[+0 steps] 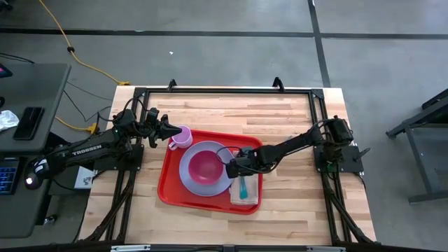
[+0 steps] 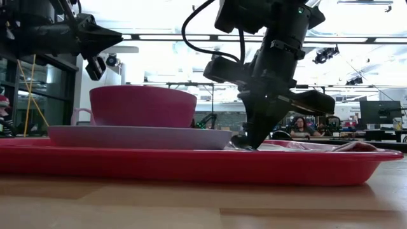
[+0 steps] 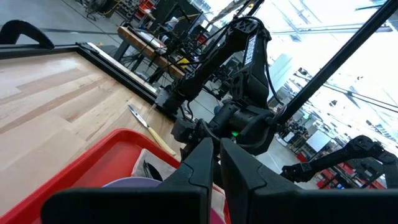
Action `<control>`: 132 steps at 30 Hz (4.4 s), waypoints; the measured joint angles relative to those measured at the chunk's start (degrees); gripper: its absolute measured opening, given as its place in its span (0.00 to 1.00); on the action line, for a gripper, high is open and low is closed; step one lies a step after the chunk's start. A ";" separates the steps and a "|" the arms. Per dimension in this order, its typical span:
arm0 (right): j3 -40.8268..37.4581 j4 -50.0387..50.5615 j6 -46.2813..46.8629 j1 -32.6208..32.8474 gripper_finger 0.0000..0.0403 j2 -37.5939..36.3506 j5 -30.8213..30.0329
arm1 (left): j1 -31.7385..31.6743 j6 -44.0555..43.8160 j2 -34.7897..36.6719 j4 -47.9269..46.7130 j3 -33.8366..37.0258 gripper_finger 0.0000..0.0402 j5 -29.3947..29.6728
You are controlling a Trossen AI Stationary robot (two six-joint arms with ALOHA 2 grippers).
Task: Set up tray
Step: Adjust the utensils on the gray napkin
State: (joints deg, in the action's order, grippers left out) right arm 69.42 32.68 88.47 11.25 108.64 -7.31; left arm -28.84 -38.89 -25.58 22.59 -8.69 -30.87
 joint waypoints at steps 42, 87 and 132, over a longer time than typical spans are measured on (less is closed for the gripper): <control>-0.06 8.71 -0.04 -1.56 0.00 -9.95 -2.40 | -0.02 0.00 -0.02 -0.07 0.00 0.16 0.55; -3.23 8.02 -2.64 -6.03 0.00 -4.57 -2.60 | -0.01 0.02 -0.02 0.04 0.00 0.16 0.96; -3.10 12.69 -4.52 -5.99 0.00 -7.24 -1.70 | -0.02 0.03 -0.01 0.02 0.00 0.16 1.88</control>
State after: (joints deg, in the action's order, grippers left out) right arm 66.32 45.37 83.95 5.26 101.40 -9.01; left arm -28.86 -38.87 -25.59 22.61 -8.69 -28.99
